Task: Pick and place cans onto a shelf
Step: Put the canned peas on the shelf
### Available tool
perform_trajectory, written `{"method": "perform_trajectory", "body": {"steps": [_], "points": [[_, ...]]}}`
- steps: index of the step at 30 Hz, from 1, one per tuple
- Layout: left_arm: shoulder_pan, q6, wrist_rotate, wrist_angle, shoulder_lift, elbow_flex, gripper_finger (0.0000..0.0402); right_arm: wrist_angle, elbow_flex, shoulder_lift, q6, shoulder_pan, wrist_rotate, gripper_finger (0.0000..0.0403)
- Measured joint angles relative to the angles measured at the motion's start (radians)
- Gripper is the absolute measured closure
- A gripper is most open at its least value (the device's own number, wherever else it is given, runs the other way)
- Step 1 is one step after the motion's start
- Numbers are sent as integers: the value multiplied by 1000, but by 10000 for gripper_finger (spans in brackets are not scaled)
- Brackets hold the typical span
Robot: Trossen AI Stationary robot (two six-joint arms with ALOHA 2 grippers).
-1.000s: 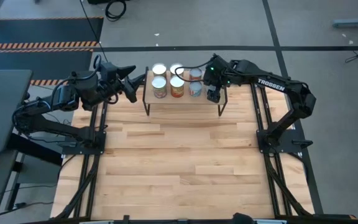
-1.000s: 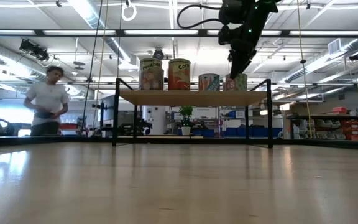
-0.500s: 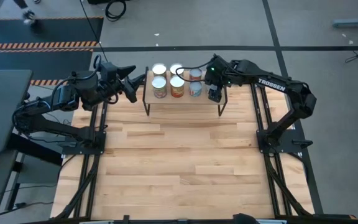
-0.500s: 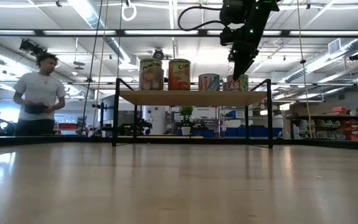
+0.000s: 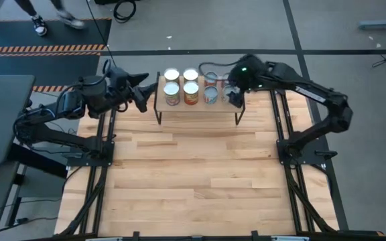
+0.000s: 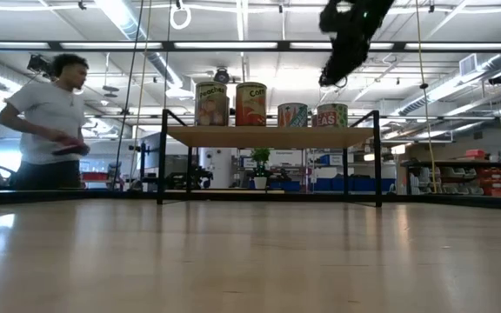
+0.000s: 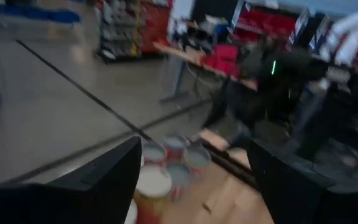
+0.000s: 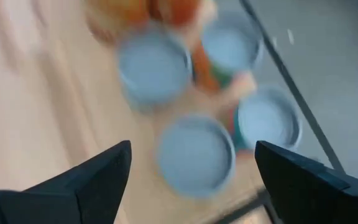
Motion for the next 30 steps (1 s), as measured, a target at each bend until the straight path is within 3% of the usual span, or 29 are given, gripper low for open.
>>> {"method": "perform_trajectory", "body": {"steps": [3,6,10,13,16,20,23,28,30], "points": [[25,-45,79,-52,0,-1,109,135,-10,-76,18,16,-100,55],[19,-53,84,-13,-5,-41,139,343,-96,-173,68,81,-143,56],[8,-63,98,218,-53,-214,229,602,-287,-309,225,221,-112,79],[-4,-51,163,449,-84,-370,313,718,-416,-389,311,328,17,121],[-8,-87,205,604,-102,-475,384,667,-458,-427,305,359,240,168],[-16,-187,187,613,-108,-509,388,555,-420,-391,185,295,381,229],[-25,-208,152,555,-106,-509,388,452,-382,-322,151,205,333,278],[-25,-214,148,479,-116,-510,393,315,-331,-198,226,65,85,366],[-30,-247,149,481,-117,-509,392,297,-307,-163,260,35,42,392]]}}
